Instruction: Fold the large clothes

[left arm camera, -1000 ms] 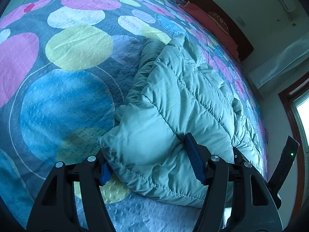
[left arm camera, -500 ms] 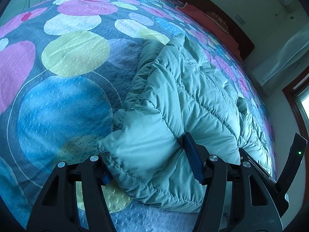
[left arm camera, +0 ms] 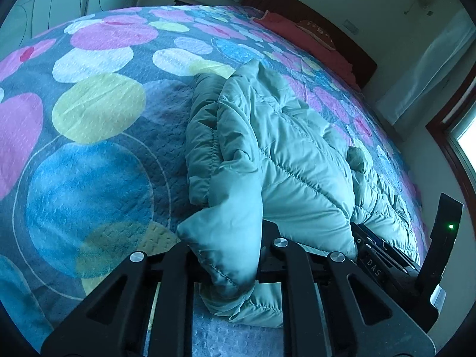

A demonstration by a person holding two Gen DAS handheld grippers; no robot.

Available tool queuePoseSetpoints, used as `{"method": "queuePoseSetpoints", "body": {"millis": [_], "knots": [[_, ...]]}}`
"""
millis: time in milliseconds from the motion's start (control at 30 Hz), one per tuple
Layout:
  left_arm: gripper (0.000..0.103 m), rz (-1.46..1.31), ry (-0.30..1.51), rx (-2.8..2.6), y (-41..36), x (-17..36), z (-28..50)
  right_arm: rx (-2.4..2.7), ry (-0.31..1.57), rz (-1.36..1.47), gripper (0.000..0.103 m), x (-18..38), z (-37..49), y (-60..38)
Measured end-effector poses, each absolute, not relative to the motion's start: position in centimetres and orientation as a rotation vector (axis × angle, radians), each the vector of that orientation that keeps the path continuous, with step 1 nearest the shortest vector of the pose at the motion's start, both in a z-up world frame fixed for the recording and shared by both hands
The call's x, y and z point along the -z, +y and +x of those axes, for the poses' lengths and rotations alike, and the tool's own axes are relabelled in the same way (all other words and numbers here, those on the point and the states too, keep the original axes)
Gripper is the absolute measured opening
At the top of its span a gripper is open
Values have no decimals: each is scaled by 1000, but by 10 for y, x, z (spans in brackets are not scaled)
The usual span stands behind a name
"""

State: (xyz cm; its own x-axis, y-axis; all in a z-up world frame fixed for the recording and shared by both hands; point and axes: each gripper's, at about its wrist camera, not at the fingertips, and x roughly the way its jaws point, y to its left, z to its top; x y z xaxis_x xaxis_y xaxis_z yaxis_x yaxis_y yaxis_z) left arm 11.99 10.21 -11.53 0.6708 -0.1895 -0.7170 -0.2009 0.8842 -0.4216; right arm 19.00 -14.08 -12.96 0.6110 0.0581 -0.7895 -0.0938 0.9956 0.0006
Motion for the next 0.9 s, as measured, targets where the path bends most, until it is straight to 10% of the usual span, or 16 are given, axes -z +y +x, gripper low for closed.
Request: {"method": "queuePoseSetpoints", "body": {"millis": [900], "knots": [[12,-34,665,285,-119,18,109,180,842,143,21,88,111,-357]]}}
